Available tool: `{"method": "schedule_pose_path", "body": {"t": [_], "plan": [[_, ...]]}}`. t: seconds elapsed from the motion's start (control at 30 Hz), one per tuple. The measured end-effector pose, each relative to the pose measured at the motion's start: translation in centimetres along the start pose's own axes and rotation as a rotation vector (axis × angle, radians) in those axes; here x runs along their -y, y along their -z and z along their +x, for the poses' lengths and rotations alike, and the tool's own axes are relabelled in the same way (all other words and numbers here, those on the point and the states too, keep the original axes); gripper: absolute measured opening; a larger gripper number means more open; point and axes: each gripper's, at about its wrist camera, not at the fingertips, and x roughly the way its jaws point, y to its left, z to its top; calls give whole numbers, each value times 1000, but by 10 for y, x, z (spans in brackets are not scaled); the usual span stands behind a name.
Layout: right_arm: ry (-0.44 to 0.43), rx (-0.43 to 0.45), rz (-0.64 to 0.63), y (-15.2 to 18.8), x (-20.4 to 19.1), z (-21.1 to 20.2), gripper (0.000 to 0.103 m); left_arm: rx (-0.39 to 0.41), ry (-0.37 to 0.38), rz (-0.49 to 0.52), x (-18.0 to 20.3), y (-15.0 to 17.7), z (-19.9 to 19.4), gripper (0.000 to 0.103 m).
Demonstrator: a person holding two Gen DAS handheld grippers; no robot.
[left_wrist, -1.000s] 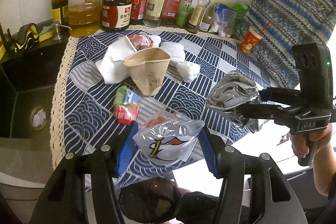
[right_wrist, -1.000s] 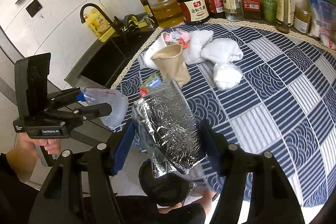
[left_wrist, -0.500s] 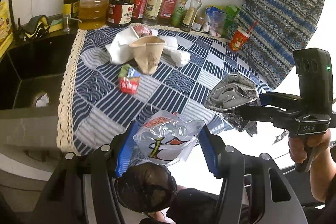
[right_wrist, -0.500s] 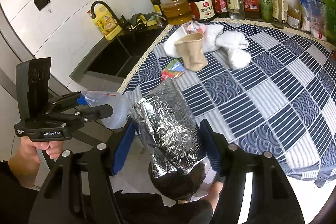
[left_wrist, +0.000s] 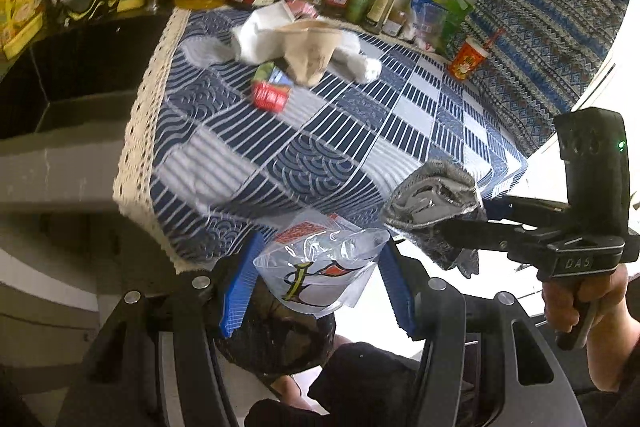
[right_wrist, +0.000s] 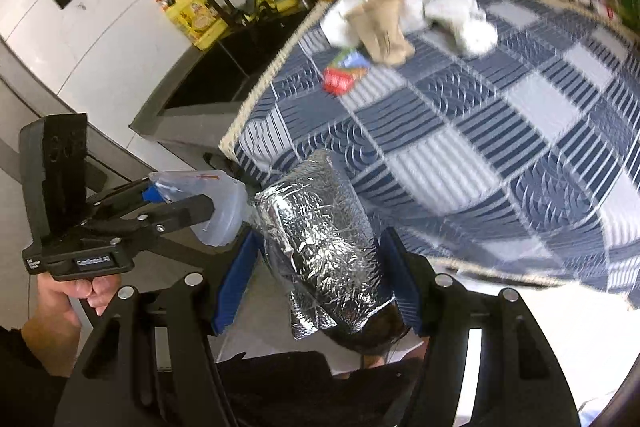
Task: Collect trash
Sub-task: 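Carry the foil and plastic cup down over the bin and open both tools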
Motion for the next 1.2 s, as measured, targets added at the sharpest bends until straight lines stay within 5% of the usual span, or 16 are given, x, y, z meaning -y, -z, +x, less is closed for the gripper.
{"method": "schedule_pose_path", "body": {"t": [0.67,1.2], "plan": [[-20,-225,251,53,44,95,64,-212,21,-218,-46,73,78,56],[-78,-280,439,84,84,153,64,-345,-16,-319,-73,109,131,56]]}}
